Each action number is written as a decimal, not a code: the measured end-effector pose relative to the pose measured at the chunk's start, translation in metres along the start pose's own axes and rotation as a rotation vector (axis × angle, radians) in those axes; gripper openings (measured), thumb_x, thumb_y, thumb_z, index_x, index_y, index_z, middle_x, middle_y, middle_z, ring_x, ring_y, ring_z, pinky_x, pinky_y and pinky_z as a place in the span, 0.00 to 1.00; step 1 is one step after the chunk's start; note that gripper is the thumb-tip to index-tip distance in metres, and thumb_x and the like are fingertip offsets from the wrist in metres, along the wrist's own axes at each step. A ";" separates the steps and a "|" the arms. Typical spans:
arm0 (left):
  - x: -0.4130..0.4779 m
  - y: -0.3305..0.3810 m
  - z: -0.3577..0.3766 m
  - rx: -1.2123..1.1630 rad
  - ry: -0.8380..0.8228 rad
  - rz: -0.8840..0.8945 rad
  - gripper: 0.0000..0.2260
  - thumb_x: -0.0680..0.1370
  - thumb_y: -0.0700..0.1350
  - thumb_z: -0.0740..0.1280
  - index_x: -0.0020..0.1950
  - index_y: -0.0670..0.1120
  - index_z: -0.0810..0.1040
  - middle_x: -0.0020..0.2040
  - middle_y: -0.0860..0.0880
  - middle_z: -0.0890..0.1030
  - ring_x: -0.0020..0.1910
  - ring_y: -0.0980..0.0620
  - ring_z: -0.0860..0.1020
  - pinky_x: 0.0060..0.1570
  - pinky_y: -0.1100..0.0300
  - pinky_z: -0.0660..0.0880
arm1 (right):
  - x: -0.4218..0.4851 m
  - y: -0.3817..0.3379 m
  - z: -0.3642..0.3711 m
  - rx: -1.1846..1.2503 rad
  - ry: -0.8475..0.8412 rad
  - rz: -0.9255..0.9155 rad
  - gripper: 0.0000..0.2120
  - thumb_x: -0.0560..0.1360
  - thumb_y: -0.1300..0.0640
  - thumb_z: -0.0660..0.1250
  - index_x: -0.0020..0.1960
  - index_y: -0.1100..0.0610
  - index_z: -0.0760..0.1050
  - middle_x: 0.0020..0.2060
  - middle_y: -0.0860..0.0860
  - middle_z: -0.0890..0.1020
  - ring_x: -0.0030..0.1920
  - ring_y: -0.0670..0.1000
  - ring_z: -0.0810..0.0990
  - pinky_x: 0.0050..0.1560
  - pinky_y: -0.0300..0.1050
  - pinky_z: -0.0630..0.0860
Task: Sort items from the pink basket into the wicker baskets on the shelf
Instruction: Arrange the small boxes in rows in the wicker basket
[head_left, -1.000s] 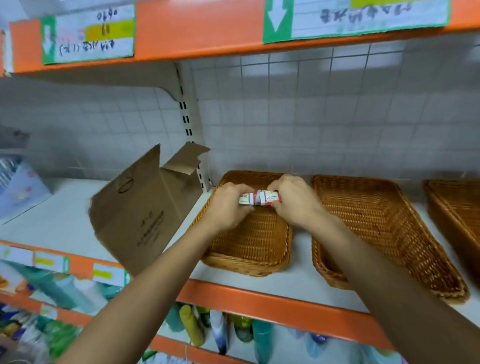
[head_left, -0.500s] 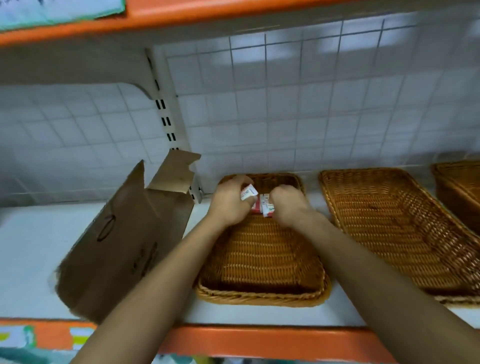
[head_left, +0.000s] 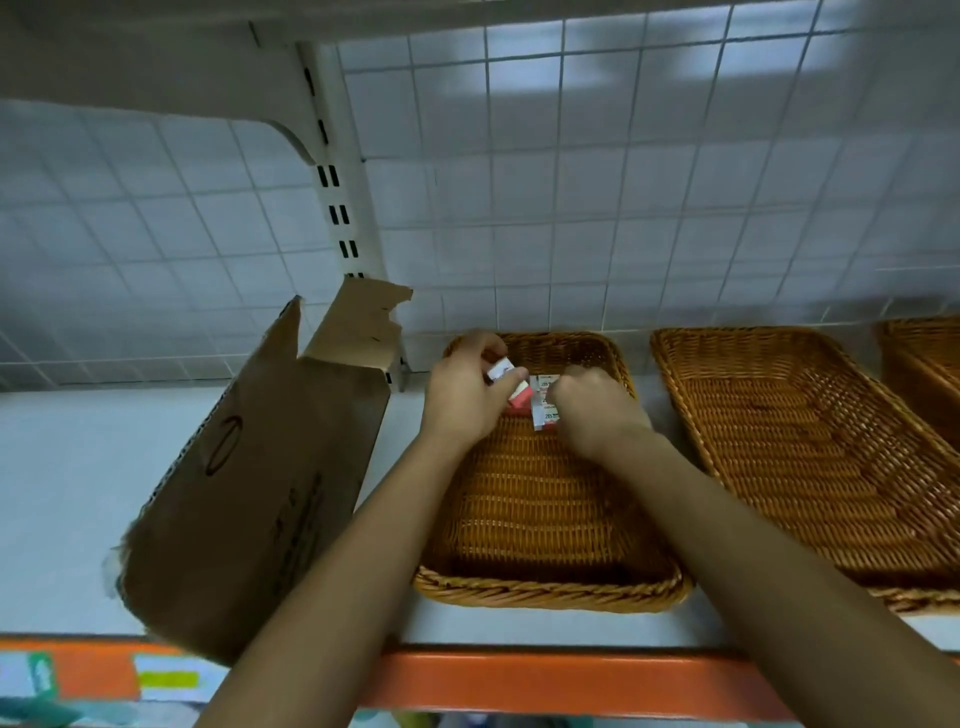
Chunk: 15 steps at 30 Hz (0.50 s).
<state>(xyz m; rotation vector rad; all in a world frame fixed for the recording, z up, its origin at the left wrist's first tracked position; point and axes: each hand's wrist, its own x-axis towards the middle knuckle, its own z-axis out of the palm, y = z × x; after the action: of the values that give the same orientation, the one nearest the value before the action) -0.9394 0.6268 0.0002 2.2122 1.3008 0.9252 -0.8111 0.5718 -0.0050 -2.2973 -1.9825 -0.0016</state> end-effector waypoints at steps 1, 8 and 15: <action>0.000 0.000 -0.001 0.010 0.003 0.033 0.11 0.77 0.47 0.67 0.58 0.45 0.78 0.53 0.48 0.81 0.53 0.51 0.77 0.45 0.64 0.67 | 0.000 0.000 0.001 -0.006 0.002 0.001 0.13 0.77 0.60 0.63 0.61 0.60 0.73 0.56 0.56 0.74 0.58 0.56 0.72 0.55 0.48 0.73; 0.001 -0.006 0.005 0.209 -0.126 0.097 0.10 0.74 0.42 0.66 0.55 0.45 0.80 0.54 0.45 0.79 0.58 0.48 0.72 0.44 0.63 0.62 | -0.001 -0.001 0.002 -0.007 0.008 0.008 0.13 0.77 0.63 0.62 0.61 0.60 0.72 0.56 0.57 0.74 0.57 0.57 0.73 0.54 0.49 0.74; -0.007 -0.003 0.006 0.419 -0.225 0.135 0.16 0.74 0.44 0.68 0.62 0.46 0.76 0.59 0.45 0.72 0.56 0.44 0.74 0.53 0.54 0.72 | -0.003 -0.002 0.001 0.016 -0.001 0.028 0.14 0.77 0.59 0.64 0.63 0.59 0.71 0.57 0.58 0.73 0.57 0.59 0.76 0.52 0.50 0.75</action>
<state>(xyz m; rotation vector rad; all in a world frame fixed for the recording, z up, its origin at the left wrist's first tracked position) -0.9390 0.6219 -0.0083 2.6580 1.3442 0.4538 -0.8138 0.5693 -0.0058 -2.3157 -1.9432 0.0176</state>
